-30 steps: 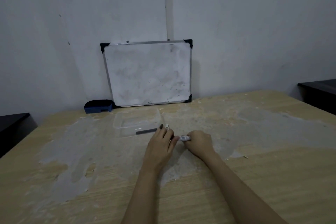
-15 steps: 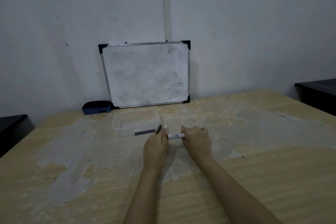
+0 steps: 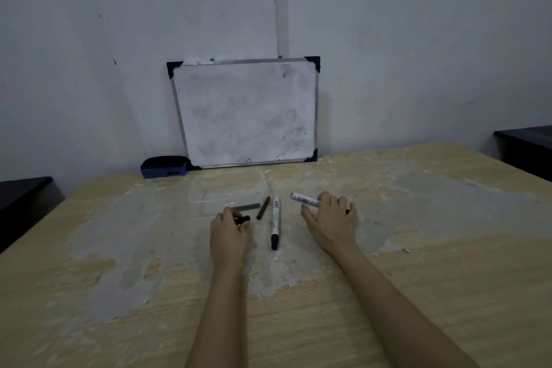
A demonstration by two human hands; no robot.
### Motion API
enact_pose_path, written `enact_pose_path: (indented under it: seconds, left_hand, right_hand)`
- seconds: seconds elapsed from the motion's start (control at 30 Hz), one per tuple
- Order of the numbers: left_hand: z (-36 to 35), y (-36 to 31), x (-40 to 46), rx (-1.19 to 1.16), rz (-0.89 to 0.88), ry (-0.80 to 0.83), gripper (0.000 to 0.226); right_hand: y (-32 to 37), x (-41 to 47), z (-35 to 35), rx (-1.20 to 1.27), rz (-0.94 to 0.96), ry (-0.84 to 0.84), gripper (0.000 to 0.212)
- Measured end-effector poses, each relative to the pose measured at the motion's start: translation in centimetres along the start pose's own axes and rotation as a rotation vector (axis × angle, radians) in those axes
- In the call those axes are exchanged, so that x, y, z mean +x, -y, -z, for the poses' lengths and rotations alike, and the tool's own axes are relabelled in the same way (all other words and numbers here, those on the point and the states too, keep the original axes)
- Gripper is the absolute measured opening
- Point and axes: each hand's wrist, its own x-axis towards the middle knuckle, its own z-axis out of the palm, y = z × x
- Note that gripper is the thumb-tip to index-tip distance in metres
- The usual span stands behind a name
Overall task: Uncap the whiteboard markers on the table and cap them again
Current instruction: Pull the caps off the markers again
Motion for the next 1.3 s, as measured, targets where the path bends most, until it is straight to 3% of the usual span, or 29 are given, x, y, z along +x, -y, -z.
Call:
enact_pose_path:
  seconds: [0.1,0.2,0.27,0.3,0.37,0.43,0.5,0.57,0.63,0.83,0.93,1.13,1.2,1.3]
  left_hand:
    - [-0.1,0.1,0.0,0.132,0.002,0.077,0.030]
    - [0.1,-0.6,-0.4,0.096,-0.055,-0.048,0.045]
    - [0.3,-2.1,-0.7,-0.224,-0.069,-0.160,0.039]
    - [0.2,-3.1,-0.8,-0.404,-0.017,-0.139,0.036]
    - [0.0,-5.1,-1.1,-0.787,0.196,0.012,0.041]
    - [-0.2,-6.2,-1.0,-1.189,0.451,0.237,0.052]
    - [-0.3,-6.4,-1.2,-1.453,0.581,0.406,0.051]
    - [-0.3,-6.2,-1.2,-1.564,0.650,0.429,0.039]
    - [-0.2,-6.1,-1.3,-1.612,0.706,0.434,0.037]
    - [0.4,-6.1,-1.4,-1.707,0.842,0.452,0.040]
    - [0.4,-6.1,-1.4,-1.734,0.877,0.466,0.040]
    - [0.5,-6.2,-1.6,-1.788,0.821,0.530,0.026]
    - [0.3,-6.1,-1.7,-1.776,0.831,0.554,0.022]
    - [-0.2,-6.0,-1.8,-1.757,0.841,0.570,0.024]
  right_hand:
    - [0.0,-0.1,0.0,-0.036,0.058,0.001,0.038]
    - [0.0,-0.2,0.2,-0.049,0.100,-0.003,0.039]
    - [0.4,-0.5,0.5,-0.020,0.126,-0.059,0.044]
    - [0.6,-0.5,0.7,0.003,0.137,-0.115,0.048]
    - [1.2,-0.5,1.7,0.007,0.186,-0.222,0.044]
    - [1.8,-0.2,2.7,-0.080,0.283,-0.272,0.028]
    - [2.1,0.4,3.4,-0.171,0.410,-0.208,0.018]
    - [2.6,1.1,4.5,-0.217,0.503,-0.023,0.020]
    - [3.3,1.9,5.7,-0.257,0.566,0.119,0.024]
    - [6.5,4.4,9.3,-0.287,0.636,0.252,0.034]
    - [6.7,5.5,10.2,-0.024,0.583,0.266,0.028]
    - [5.6,3.9,8.0,1.128,0.103,0.091,0.040]
    - [5.5,3.1,6.6,1.218,0.019,0.055,0.037]
    - [5.7,2.3,5.5,1.058,0.142,-0.077,0.040]
